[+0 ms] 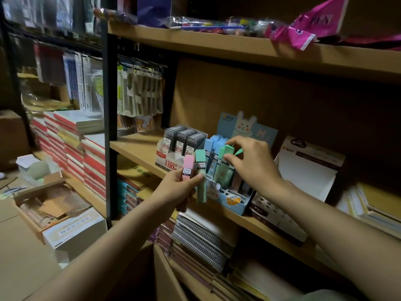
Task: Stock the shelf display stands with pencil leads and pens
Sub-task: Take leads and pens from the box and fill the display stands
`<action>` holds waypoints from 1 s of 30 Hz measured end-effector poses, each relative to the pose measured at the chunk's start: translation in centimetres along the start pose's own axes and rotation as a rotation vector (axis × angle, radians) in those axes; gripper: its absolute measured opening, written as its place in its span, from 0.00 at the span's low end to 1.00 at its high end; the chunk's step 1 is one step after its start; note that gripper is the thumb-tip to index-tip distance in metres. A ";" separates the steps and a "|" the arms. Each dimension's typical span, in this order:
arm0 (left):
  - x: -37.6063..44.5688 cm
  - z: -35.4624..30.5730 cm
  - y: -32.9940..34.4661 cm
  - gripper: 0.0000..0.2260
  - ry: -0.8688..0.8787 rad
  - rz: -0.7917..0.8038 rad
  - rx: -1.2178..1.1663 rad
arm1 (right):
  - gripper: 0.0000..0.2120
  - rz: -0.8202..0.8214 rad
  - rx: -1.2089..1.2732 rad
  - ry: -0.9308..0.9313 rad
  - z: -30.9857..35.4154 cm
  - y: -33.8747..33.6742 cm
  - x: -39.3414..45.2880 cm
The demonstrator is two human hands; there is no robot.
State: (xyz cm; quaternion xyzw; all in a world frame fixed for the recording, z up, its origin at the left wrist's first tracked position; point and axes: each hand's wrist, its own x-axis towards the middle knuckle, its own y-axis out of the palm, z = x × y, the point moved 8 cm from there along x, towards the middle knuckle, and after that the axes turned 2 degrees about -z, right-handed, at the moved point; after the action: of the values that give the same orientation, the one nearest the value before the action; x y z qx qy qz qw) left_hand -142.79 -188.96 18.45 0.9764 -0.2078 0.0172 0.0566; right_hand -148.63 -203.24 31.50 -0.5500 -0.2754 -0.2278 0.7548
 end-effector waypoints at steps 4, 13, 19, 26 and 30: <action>0.2 0.3 0.0 0.07 0.007 -0.003 -0.018 | 0.11 -0.005 -0.021 0.011 0.2 1.0 0.3; 0.0 0.2 -0.1 0.07 0.045 -0.008 0.038 | 0.13 0.006 -0.110 0.039 0.4 2.7 0.0; -0.7 -0.7 0.7 0.05 0.113 0.037 0.070 | 0.15 -0.038 -0.059 -0.065 1.9 0.0 -0.3; -1.9 -1.9 2.5 0.05 0.150 0.180 0.063 | 0.10 0.144 0.217 0.058 1.8 0.0 -1.7; -2.0 -1.3 2.7 0.12 0.038 0.200 -0.081 | 0.08 0.002 0.185 0.125 0.0 -2.5 -1.1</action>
State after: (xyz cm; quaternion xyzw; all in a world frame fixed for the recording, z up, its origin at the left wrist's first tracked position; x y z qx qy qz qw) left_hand -145.68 -190.45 19.93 0.9472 -0.3035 0.0326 0.0980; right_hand -151.07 -203.90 32.58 -0.4631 -0.2471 -0.2345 0.8182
